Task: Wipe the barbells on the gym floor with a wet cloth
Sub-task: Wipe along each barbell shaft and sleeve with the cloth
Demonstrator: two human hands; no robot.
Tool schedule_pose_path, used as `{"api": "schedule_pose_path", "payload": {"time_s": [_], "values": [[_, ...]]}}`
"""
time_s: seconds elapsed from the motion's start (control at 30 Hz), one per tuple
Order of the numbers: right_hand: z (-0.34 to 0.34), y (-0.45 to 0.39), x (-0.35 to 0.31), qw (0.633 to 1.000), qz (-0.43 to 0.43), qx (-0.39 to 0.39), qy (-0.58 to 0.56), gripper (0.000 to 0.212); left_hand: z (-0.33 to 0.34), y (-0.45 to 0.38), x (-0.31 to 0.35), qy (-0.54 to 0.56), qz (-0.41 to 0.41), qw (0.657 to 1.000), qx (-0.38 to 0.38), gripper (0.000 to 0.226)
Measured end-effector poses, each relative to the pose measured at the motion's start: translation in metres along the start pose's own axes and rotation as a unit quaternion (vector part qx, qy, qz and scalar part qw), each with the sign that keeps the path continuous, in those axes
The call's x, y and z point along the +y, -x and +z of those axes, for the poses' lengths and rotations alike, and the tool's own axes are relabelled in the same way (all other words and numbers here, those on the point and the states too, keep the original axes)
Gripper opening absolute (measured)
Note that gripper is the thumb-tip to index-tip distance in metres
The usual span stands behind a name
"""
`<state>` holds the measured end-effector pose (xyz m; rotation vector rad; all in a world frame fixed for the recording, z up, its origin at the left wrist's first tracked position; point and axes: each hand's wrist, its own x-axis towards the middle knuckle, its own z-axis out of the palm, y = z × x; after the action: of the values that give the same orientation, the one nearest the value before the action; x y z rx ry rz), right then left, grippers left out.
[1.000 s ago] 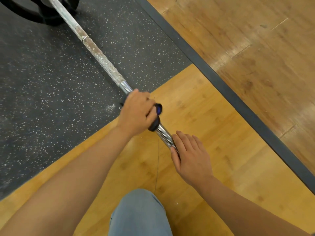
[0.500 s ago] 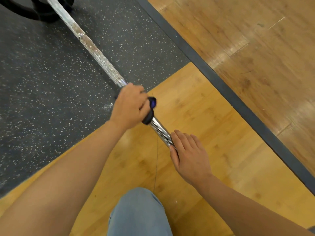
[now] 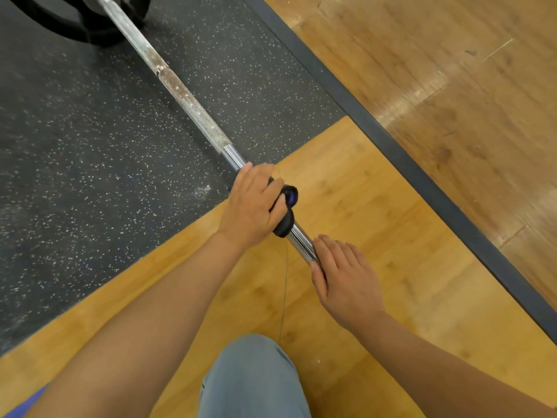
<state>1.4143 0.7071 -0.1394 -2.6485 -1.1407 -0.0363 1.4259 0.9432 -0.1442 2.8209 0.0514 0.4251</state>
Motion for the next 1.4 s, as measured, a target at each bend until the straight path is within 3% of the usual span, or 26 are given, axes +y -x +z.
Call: {"api": "schedule_pose_path", "payload": {"time_s": [0.17, 0.37, 0.53, 0.77, 0.93, 1.07, 1.2, 1.33, 1.4], "values": [[-0.003, -0.002, -0.001, 1.0, 0.005, -0.02, -0.009, 0.046, -0.006, -0.017, -0.011, -0.038, -0.073, 0.996, 0.019, 0.039], [-0.007, -0.004, -0.004, 0.999, 0.016, -0.033, 0.019, 0.046, 0.0, -0.019, -0.017, -0.088, -0.013, 0.995, 0.04, 0.061], [-0.012, -0.003, -0.006, 0.996, 0.025, -0.067, 0.054, 0.052, -0.006, -0.024, -0.032, -0.161, 0.043, 0.985, 0.051, 0.038], [-0.04, -0.037, -0.009, 0.982, -0.016, -0.147, 0.116, 0.063, -0.029, -0.027, -0.051, -0.204, 0.096, 0.971, 0.085, 0.032], [-0.058, -0.096, -0.017, 0.969, -0.055, -0.207, 0.125, 0.071, -0.044, -0.033, -0.055, -0.213, 0.088, 0.97, 0.078, 0.035], [-0.059, -0.129, -0.023, 0.962, -0.104, -0.225, 0.116, 0.047, -0.051, -0.034, -0.055, -0.236, 0.062, 0.968, 0.051, 0.042], [-0.057, -0.152, -0.032, 0.959, -0.122, -0.242, 0.088, 0.04, -0.055, -0.038, -0.053, -0.252, 0.037, 0.967, 0.03, 0.035], [-0.052, -0.161, -0.03, 0.96, -0.08, -0.264, 0.049, 0.04, -0.058, -0.053, -0.052, -0.251, 0.001, 0.968, 0.016, 0.035], [-0.047, -0.159, -0.029, 0.961, -0.05, -0.269, 0.043, 0.052, -0.06, -0.063, -0.052, -0.241, -0.03, 0.97, -0.001, 0.036]]}}
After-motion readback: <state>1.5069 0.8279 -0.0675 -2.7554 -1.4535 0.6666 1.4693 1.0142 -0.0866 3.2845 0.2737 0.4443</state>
